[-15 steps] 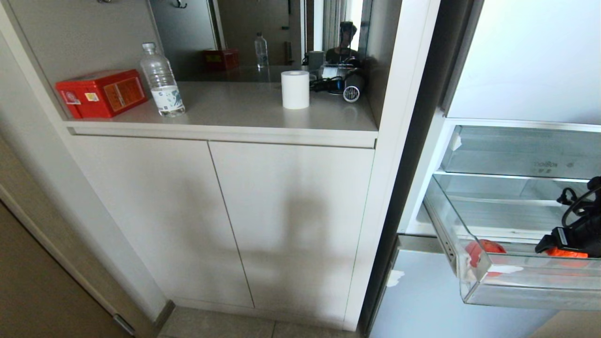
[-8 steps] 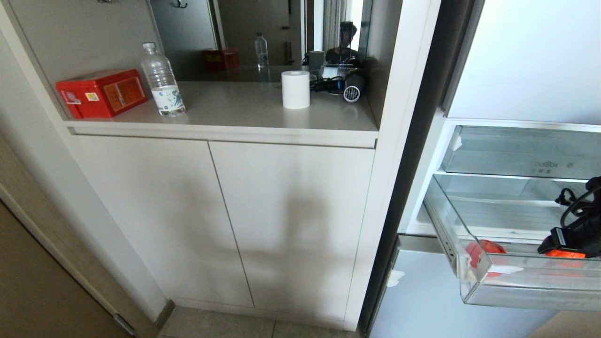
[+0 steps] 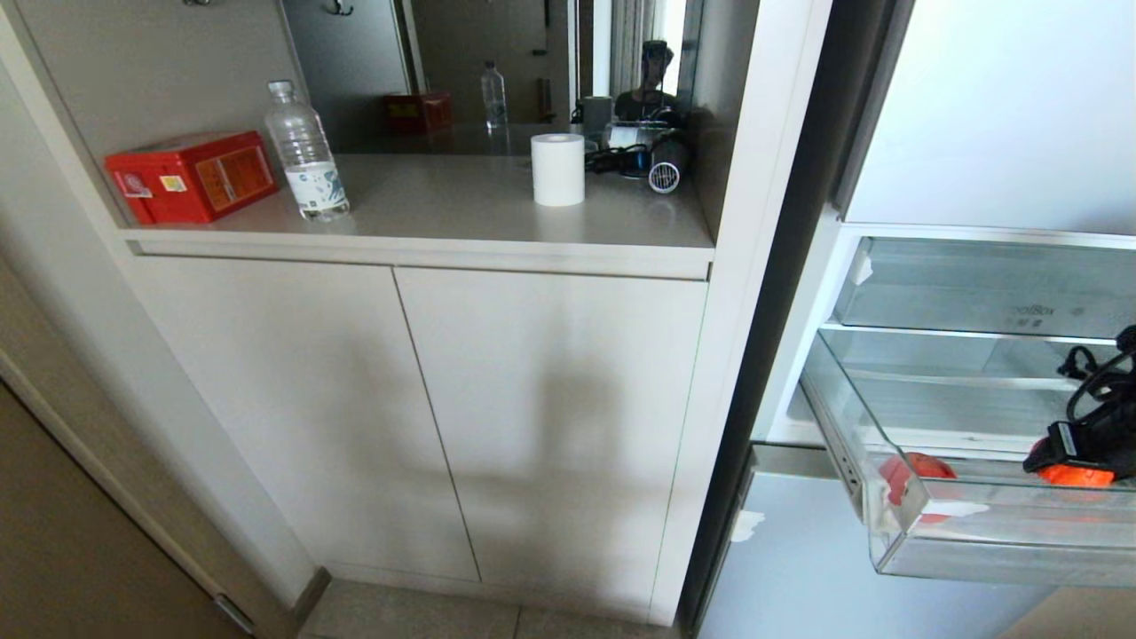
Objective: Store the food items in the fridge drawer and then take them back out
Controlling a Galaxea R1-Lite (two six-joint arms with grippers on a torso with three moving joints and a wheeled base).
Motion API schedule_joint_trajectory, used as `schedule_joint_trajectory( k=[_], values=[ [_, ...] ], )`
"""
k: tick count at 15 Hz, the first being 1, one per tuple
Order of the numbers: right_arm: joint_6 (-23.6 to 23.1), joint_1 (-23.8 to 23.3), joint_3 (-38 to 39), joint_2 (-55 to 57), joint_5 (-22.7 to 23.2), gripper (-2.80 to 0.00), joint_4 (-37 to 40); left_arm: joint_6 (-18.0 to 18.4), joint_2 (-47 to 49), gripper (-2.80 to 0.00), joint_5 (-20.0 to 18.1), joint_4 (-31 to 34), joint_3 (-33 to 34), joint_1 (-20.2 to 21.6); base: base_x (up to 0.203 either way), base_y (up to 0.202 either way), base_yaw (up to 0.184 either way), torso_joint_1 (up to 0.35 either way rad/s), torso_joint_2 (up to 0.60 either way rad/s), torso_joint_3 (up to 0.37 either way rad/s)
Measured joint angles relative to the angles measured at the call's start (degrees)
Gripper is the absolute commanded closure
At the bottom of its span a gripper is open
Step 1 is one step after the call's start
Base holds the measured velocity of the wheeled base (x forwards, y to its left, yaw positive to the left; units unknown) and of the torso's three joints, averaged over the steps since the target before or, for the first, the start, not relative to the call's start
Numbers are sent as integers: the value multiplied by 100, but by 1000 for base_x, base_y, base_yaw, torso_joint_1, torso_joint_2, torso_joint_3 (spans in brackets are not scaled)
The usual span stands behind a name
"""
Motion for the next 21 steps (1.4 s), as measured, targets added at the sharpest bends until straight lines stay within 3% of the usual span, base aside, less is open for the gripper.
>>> schedule_joint_trajectory(
  k=[7,11,21],
  values=[
    [469,2,465,-602,321,0,-1263,-2,0,0,0,1,0,-4,0,0,0,0,0,0],
    [567,2,949,-1244,338,0,-1523,0,0,0,0,1,0,-4,0,0,0,0,0,0],
    [630,-16,3060,-4309,323,0,-1943,0,0,0,0,1,0,-4,0,0,0,0,0,0]
  ],
)
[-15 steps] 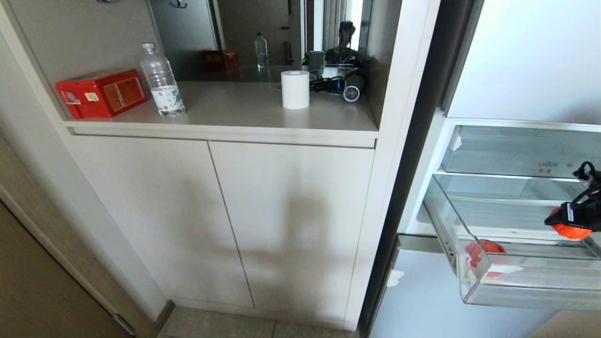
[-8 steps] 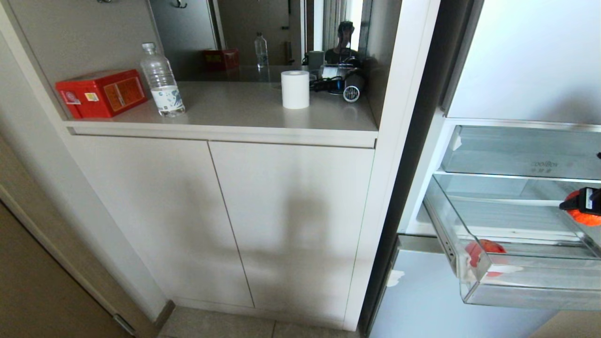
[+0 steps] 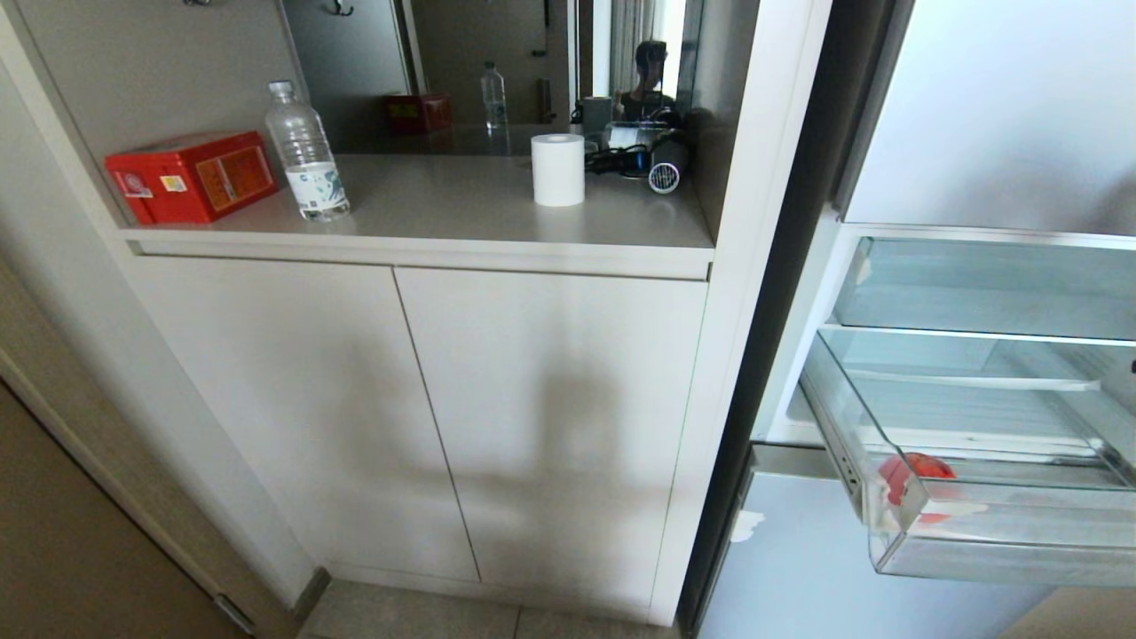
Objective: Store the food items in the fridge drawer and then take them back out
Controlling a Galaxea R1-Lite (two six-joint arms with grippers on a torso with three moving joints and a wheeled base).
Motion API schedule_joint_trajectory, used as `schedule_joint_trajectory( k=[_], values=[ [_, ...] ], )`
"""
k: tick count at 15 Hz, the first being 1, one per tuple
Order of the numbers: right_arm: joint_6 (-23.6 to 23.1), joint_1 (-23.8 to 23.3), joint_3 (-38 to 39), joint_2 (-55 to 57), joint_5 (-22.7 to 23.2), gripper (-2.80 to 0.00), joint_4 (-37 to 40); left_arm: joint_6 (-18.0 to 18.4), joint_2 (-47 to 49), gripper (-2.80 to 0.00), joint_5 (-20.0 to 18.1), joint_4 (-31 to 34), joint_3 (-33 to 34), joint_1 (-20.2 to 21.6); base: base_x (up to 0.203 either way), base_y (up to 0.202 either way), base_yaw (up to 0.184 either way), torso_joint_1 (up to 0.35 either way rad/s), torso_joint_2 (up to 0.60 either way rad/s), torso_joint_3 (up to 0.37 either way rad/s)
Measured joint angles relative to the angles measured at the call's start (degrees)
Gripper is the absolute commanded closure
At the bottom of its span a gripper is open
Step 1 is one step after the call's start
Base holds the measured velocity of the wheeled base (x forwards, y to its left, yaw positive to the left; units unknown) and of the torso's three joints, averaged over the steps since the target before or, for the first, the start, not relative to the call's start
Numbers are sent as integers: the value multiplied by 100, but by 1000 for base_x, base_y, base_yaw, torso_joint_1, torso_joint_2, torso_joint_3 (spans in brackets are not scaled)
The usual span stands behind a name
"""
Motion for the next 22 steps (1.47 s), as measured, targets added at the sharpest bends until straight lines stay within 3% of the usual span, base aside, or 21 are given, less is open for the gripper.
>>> schedule_joint_trajectory(
  k=[3,7,17,22],
  values=[
    [77,0,887,-1176,12,0,-337,0,0,0,0,0,0,0,0,0,0,0,0,0],
    [120,0,2045,-2390,15,0,-1426,0,0,0,0,0,0,1,0,0,0,0,0,0],
    [118,41,3491,-4511,23,0,-1461,-2,0,0,0,0,0,0,0,0,0,0,0,0],
    [-128,610,3805,-4949,-120,0,-1471,0,0,0,0,0,0,4,0,0,0,0,0,0]
  ],
)
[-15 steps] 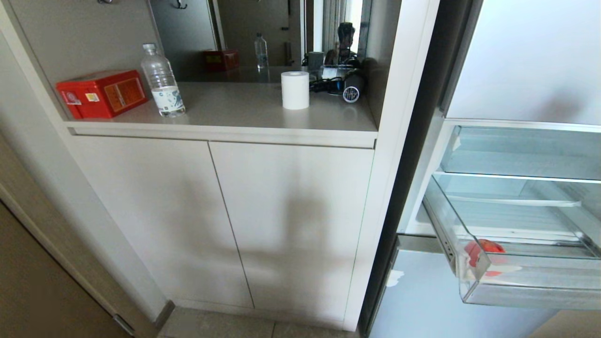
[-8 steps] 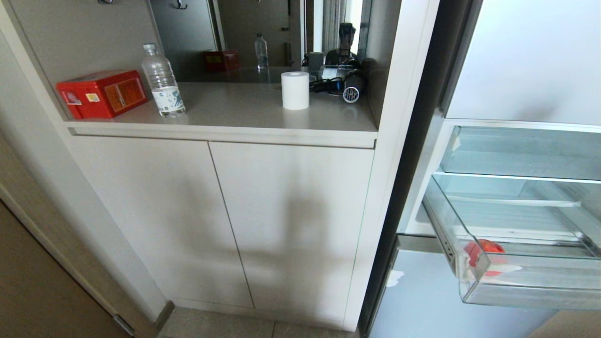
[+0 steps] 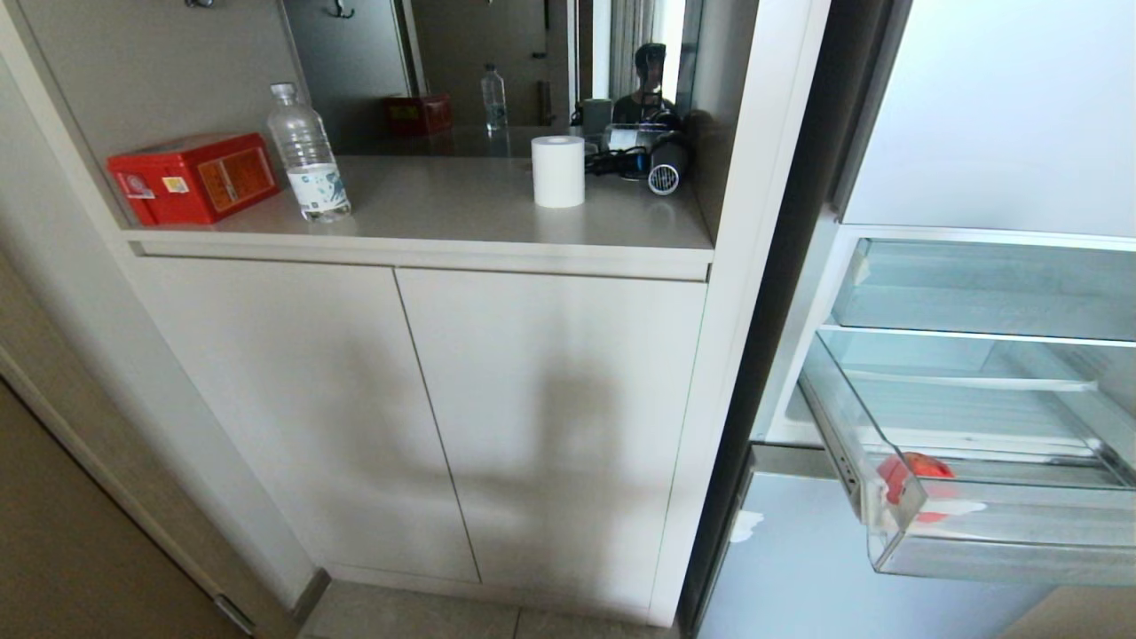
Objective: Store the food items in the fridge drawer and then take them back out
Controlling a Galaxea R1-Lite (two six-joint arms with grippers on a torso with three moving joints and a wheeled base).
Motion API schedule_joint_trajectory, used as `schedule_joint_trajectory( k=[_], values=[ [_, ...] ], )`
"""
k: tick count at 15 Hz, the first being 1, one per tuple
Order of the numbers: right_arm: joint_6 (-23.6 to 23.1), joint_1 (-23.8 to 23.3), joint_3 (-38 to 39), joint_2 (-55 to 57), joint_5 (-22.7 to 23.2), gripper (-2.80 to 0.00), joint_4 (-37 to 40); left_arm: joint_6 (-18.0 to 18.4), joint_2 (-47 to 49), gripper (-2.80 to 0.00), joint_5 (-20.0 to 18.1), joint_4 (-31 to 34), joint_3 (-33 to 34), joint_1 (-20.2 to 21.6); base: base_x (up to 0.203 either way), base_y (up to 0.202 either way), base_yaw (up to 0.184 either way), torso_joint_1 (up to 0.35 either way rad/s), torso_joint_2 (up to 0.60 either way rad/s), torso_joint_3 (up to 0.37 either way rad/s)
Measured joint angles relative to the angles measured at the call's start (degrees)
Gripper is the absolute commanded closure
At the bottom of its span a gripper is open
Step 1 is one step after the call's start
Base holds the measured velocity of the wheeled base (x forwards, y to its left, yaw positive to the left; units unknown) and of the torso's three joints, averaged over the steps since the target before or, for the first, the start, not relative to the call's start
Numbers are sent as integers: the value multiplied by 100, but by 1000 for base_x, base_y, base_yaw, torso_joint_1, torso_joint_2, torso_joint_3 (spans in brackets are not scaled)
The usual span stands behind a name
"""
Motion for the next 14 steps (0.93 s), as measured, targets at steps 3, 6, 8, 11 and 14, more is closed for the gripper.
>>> schedule_joint_trajectory(
  k=[3,6,8,11,14],
  values=[
    [-256,45,197,-229,-272,0,2,0,0,0,0,0,0,-2,0,0,0,0,0,0],
    [-310,49,293,-483,-346,0,3,0,0,0,0,0,0,-4,0,0,0,0,0,0],
    [-303,49,315,-565,-346,0,9,-2,0,0,0,0,0,-2,3,9,-127,3,3,2],
    [-306,51,338,-667,-346,0,15,0,0,0,0,0,0,-4,0,8,-173,1,0,3],
    [-306,51,372,-756,-353,0,91,0,0,0,0,0,0,-4,0,7,-173,2,-1,3]
  ],
)
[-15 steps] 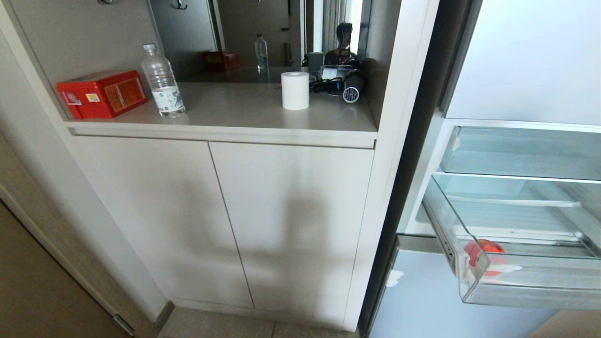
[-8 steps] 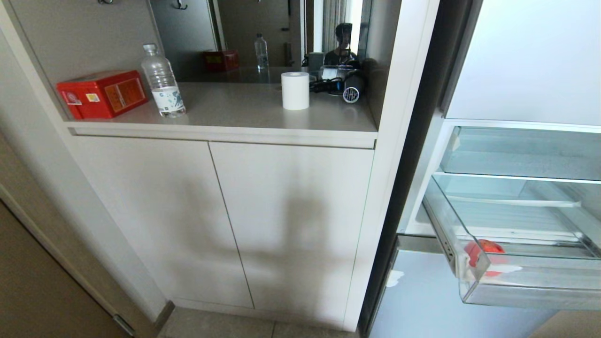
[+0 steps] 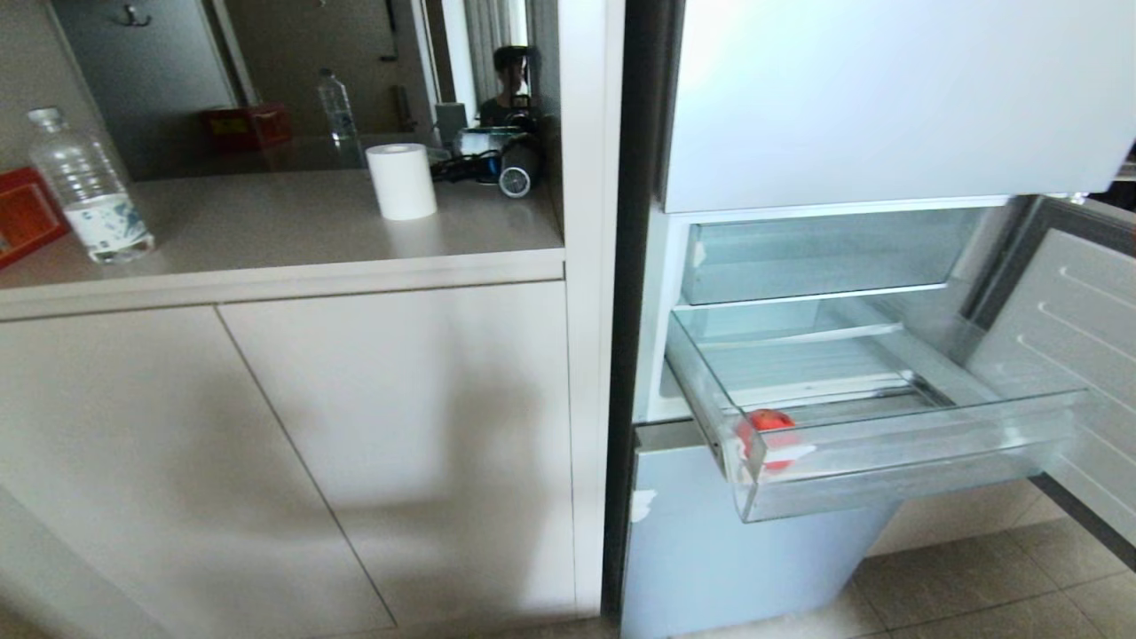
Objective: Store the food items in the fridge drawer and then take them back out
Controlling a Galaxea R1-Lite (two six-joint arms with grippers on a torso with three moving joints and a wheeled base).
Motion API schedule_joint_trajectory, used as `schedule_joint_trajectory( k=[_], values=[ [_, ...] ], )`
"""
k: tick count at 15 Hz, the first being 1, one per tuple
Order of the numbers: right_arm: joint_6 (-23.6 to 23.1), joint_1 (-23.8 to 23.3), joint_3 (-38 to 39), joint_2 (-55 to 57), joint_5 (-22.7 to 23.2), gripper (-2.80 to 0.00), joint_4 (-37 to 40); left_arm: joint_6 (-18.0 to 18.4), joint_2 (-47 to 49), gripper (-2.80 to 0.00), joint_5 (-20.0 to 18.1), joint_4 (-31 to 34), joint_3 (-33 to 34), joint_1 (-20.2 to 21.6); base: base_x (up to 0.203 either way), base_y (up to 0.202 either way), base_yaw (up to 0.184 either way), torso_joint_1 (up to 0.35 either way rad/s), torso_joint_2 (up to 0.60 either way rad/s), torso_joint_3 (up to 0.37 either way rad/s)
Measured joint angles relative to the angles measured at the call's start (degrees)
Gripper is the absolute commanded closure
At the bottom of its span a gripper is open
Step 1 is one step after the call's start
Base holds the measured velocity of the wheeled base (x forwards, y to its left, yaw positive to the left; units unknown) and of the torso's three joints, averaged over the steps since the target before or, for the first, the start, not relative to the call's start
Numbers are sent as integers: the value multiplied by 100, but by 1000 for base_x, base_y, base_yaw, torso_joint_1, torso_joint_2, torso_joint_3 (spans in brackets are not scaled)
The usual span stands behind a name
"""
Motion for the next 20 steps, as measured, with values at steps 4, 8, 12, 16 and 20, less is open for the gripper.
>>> schedule_joint_trajectory(
  k=[4,8,12,16,20],
  values=[
    [9,0,127,-59,2,0,1,0,0,0,0,0,0,0,-1,7,-173,4,0,0],
    [13,-23,125,-77,-136,0,4,0,0,0,0,0,0,0,-2,5,-125,0,2,2],
    [427,-42,-324,731,-1420,0,6,-2,0,0,0,0,0,1,0,0,0,0,0,0],
    [1335,-952,-756,1711,-2199,0,-32,0,0,0,0,0,0,1,0,0,0,0,0,0],
    [1628,-2498,-796,2795,-1646,0,-702,-1,0,0,0,0,0,0,0,0,0,0,0,0]
  ],
)
